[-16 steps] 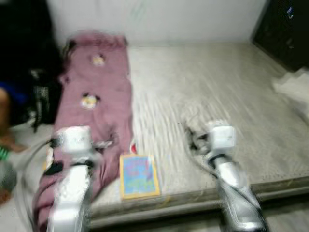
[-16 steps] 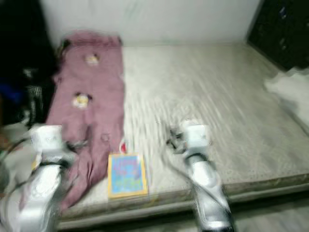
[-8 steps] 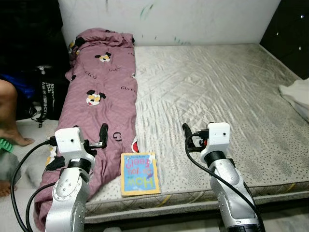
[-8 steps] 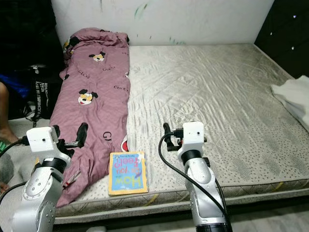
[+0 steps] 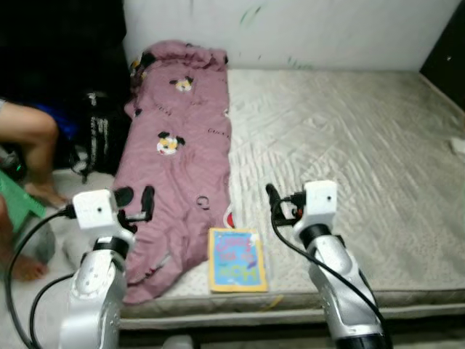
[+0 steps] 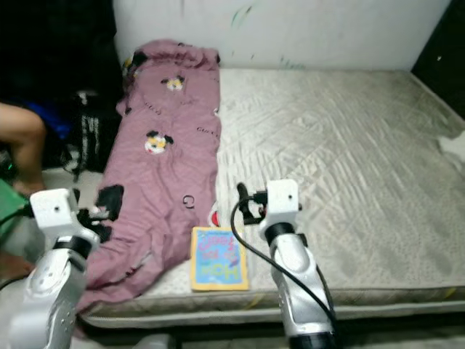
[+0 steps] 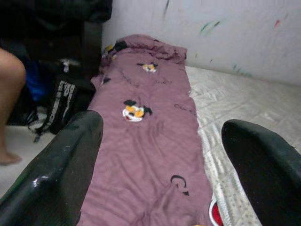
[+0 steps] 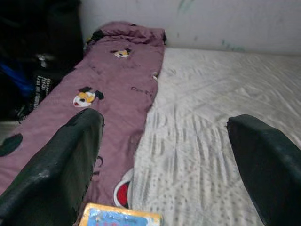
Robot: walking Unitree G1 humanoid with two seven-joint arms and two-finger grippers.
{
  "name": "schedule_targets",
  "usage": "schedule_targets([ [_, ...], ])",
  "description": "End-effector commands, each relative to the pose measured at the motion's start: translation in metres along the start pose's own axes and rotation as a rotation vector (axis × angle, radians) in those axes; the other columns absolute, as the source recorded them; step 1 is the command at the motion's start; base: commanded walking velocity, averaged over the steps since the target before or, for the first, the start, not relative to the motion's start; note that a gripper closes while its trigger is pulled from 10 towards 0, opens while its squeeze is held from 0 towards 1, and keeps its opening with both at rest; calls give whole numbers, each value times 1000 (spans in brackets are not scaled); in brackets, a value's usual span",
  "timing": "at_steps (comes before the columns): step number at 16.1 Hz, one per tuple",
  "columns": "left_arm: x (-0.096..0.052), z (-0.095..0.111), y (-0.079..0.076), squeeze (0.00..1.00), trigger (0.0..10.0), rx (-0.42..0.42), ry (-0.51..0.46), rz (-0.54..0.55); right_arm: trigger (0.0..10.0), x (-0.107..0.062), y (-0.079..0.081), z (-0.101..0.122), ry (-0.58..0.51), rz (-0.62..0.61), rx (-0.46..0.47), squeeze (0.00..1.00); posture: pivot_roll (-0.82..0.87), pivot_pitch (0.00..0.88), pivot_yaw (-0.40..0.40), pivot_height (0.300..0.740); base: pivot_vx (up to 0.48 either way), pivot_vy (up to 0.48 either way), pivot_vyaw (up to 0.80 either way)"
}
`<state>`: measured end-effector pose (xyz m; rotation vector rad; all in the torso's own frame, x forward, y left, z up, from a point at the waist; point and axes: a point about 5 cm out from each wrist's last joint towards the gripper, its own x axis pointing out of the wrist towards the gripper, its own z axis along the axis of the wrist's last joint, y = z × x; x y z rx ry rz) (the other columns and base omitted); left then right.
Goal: Clean up the room
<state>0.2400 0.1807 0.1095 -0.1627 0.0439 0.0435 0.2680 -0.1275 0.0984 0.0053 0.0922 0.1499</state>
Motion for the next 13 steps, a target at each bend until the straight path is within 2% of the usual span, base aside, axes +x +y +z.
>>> schedule_targets([
  [1, 0, -1, -4, 0, 10000, -9, 4, -12, 10000, -2, -9, 0, 5, -26, -6, 0, 48, 15, -6, 740, 0, 0, 0],
  [3, 0, 4, -6, 0, 10000, 1, -26, -27, 10000, -2, -8, 1, 2, -21, -7, 0, 46, 17, -7, 740, 0, 0, 0],
  [5, 2, 7, -3, 0, 10000, 115, -17, 26, 10000, -1, -8, 2, 3, -23, -23, 0, 45, 21, -7, 740, 0, 0, 0],
  [6, 0, 9, -5, 0, 10000, 58, -33, -47, 10000, -1, -9, 3, 4, -29, -33, 0, 44, 25, -7, 740, 0, 0, 0],
  [7, -2, 11, -3, 0, 10000, 57, -56, -42, 10000, -1, -9, 3, -1, -34, -28, 0, 43, 30, -7, 740, 0, 0, 0],
  [11, -4, 8, -2, 0, 10000, 84, -44, -9, 10000, -2, -11, 6, -17, -42, -21, 0, 41, 45, -7, 740, 0, 0, 0],
  [13, -4, 8, -3, 0, 10000, 60, -38, -5, 10000, -2, -11, 7, -21, -40, -19, 0, 42, 53, -8, 740, 0, 0, 0],
])
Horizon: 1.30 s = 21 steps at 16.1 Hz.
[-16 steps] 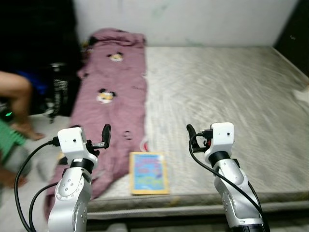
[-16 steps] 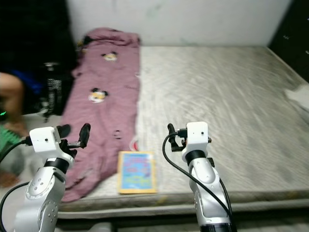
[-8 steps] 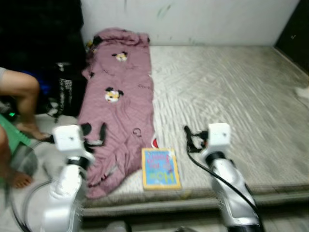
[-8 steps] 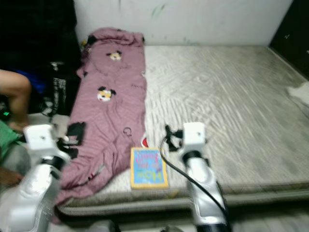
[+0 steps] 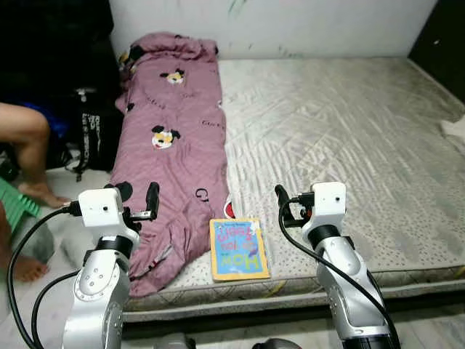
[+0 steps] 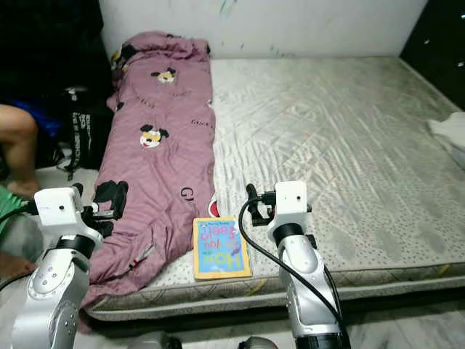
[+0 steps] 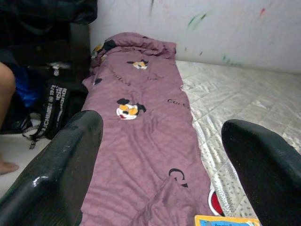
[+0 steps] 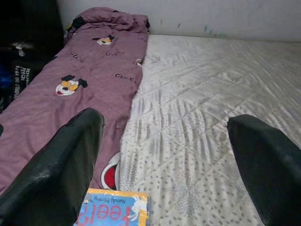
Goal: Clean up the room
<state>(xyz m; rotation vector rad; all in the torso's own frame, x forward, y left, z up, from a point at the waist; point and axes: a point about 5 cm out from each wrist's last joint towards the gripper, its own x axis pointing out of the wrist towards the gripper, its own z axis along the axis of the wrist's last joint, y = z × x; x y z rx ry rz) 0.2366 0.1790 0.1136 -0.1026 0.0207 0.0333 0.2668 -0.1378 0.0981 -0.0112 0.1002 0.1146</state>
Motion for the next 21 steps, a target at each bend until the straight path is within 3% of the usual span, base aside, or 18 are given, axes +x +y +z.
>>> schedule_targets([
  [1, 0, 5, 0, 0, 10000, 3, -11, 11, 10000, 0, -1, 8, -31, -3, -4, 0, 41, 58, -8, 735, 0, 0, 0],
  [10, -1, 2, 3, 0, 10000, -4, 16, 62, 10000, -2, -2, 8, -21, 4, 7, 0, 35, 65, -15, 645, 0, 0, 0],
  [11, -2, 1, 8, 0, 10000, -12, 18, 107, 10000, -3, -2, 8, -18, 7, 13, 0, 35, 65, -18, 645, 0, 0, 0],
  [21, -3, 1, 9, 0, 10000, -23, 26, 146, 10000, -3, -1, 3, 12, 30, 7, 0, 39, 62, -26, 645, 0, 0, 0],
])
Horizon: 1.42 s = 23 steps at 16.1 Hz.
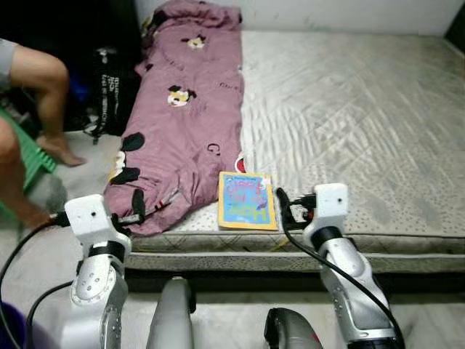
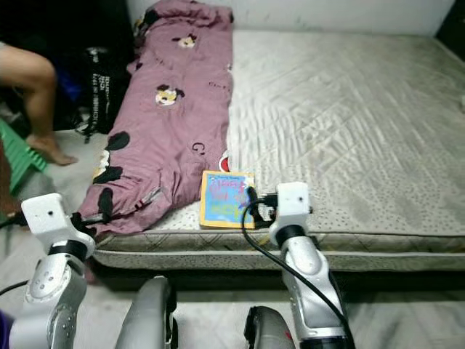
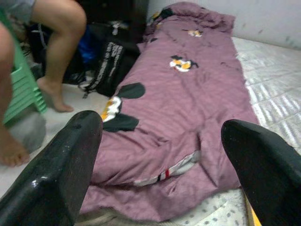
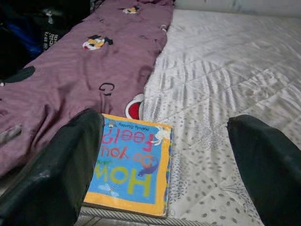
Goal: Clean up the room
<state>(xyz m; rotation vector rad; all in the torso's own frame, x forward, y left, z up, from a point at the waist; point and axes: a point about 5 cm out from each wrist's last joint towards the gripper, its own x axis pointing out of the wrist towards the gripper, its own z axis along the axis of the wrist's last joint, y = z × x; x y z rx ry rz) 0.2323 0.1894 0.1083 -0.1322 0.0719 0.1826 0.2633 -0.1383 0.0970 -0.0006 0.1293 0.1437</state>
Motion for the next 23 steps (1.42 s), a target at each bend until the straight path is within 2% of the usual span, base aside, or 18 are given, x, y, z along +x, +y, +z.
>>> schedule_targets([
  [1, 1, 5, -2, 0, 10000, 6, -18, -5, 10000, 0, -1, 5, -16, 1, -5, 0, 39, 62, -26, 645, 0, 0, 0],
  [3, 1, 5, -2, 0, 10000, 6, -15, -4, 10000, 0, -1, 4, -10, 4, -9, 0, 39, 62, -26, 645, 0, 0, 0],
  [9, 2, 6, -4, 0, 10000, 3, -15, -4, 10000, 1, -1, 5, -4, 4, -4, 0, 37, 78, -27, 565, 0, 0, 0],
  [23, 6, 7, -8, 0, 10000, -23, -23, -31, 10000, 4, -2, 4, 10, 4, -5, 0, 32, 83, -31, 565, 0, 0, 0],
])
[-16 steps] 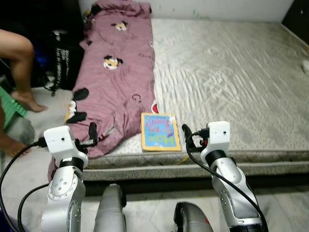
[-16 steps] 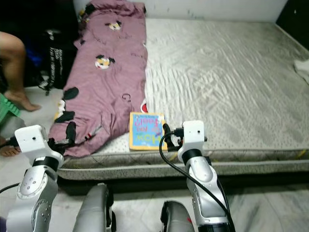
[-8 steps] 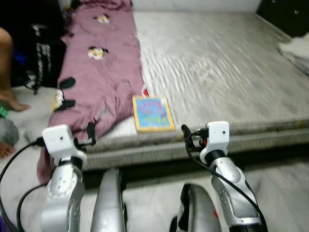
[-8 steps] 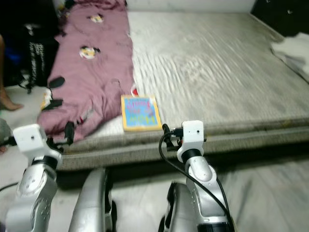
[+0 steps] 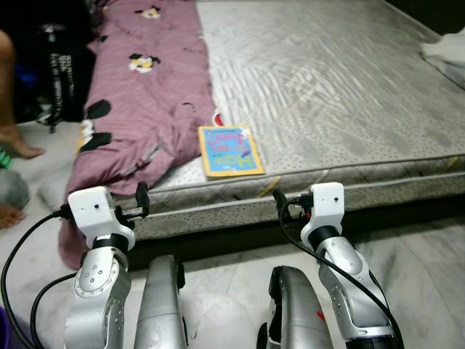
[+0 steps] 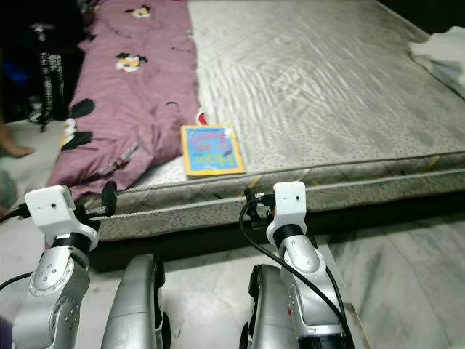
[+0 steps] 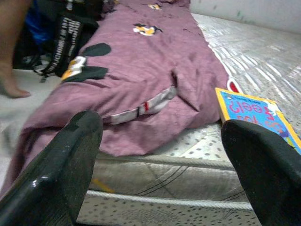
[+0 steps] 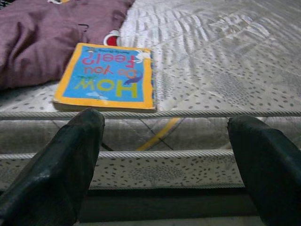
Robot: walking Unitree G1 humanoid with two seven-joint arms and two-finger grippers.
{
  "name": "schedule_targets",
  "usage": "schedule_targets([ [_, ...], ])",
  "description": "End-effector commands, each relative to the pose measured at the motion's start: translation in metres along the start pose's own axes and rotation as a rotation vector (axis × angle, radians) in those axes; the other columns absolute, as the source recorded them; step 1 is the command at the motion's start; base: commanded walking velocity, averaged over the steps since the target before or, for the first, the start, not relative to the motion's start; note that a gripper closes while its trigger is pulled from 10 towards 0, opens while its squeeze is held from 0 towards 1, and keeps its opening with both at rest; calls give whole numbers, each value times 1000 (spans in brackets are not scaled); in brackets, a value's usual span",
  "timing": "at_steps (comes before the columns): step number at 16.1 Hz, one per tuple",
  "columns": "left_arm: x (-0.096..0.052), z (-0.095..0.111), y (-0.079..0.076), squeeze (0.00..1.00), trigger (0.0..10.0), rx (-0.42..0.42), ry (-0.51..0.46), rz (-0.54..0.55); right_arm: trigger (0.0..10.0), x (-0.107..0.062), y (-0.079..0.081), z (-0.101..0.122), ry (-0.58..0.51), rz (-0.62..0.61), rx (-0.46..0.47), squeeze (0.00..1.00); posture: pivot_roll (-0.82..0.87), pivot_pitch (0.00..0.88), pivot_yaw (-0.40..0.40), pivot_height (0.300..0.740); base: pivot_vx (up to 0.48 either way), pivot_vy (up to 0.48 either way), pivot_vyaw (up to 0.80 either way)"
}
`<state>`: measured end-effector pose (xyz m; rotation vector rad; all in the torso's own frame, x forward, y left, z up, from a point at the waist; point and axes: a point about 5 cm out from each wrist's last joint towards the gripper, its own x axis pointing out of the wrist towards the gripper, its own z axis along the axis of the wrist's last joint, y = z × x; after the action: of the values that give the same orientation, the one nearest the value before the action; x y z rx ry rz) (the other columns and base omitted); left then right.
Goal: Clean up the room
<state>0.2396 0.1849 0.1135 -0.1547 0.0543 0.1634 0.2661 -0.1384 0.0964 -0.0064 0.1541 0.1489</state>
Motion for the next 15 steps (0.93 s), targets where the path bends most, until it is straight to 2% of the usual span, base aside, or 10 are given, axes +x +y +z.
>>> schedule_targets([
  [1, 1, 2, -3, 0, 10000, -1, -10, -13, 10000, 1, -1, 5, -18, 5, -16, 0, 32, 82, -31, 565, 0, 0, 0],
  [2, 1, 2, -3, 0, 10000, -1, -11, -14, 10000, 1, 0, 5, -22, 10, -23, 0, 32, 82, -31, 565, 240, 0, 0],
  [4, 1, 2, -3, 0, 10000, -1, -12, -17, 10000, 1, 1, 6, -24, 18, -22, 0, 33, 82, -32, 565, 255, 0, 800],
  [15, 3, 1, -8, 0, 10000, 8, -14, -45, 10000, 1, -2, 3, -12, 4, -11, 0, 24, 79, -25, 565, 293, 0, 0],
])
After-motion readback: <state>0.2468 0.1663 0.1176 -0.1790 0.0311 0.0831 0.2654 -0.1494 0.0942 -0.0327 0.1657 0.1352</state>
